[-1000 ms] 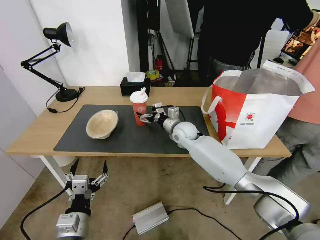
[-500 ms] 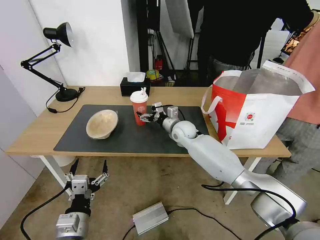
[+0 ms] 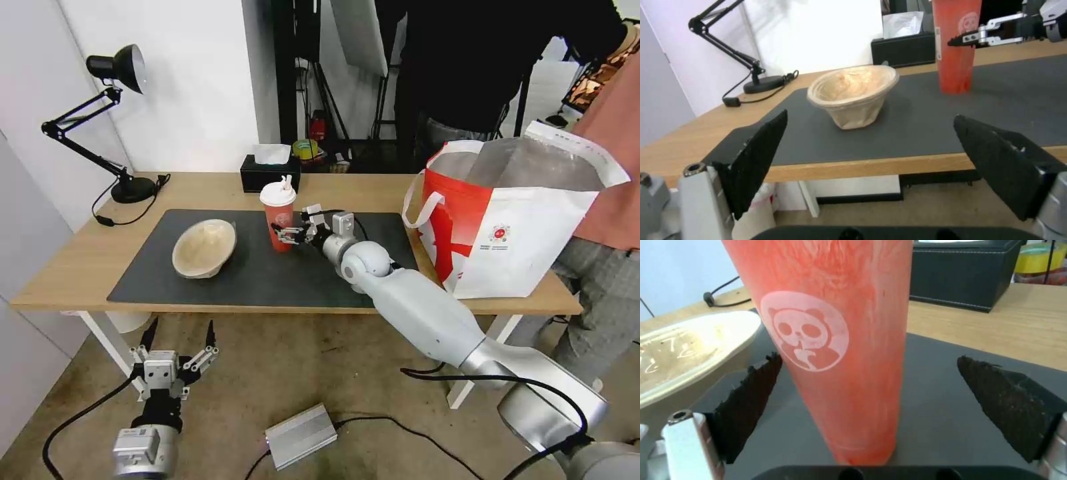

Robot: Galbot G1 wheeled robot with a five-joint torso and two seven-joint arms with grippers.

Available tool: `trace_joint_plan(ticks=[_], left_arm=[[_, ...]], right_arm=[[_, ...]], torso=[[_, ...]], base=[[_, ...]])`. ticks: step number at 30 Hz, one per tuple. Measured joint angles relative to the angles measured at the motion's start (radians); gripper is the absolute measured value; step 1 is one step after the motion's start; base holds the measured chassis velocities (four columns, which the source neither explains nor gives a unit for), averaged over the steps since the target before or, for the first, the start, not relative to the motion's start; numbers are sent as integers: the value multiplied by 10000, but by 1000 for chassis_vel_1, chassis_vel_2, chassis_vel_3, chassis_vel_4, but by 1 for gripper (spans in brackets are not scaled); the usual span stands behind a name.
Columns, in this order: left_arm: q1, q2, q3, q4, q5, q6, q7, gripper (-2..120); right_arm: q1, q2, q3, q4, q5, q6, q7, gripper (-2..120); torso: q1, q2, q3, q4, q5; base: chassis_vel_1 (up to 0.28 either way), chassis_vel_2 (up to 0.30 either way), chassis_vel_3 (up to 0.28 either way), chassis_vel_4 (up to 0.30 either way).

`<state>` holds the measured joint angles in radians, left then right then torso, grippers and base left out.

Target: Pick up the trash from the table and place it into the takeout bag.

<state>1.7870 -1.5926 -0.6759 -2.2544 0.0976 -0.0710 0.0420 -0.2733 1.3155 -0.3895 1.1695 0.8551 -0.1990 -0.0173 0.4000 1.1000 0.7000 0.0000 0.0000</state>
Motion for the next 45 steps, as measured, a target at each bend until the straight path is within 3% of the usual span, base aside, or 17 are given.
trace_joint_plan(ticks=[33, 37, 45], left_arm=[[3, -1, 42, 212, -31, -157, -5, 100], [-2, 0, 44, 230, -31, -161, -4, 100], [-2, 0, 58, 266, -32, -172, -3, 100]], right_arm=[[406, 947, -72, -1501, -494, 507, -522, 100], [497, 1045, -19, -1795, -581, 621, -631, 95], [581, 1164, 104, -2235, -768, 877, -878, 67]], torso=[[0, 0, 0, 0, 0], [1, 0, 0, 0, 0], [0, 0, 0, 0, 0]], base=[[0, 0, 0, 0], [0, 0, 0, 0], [0, 0, 0, 0]])
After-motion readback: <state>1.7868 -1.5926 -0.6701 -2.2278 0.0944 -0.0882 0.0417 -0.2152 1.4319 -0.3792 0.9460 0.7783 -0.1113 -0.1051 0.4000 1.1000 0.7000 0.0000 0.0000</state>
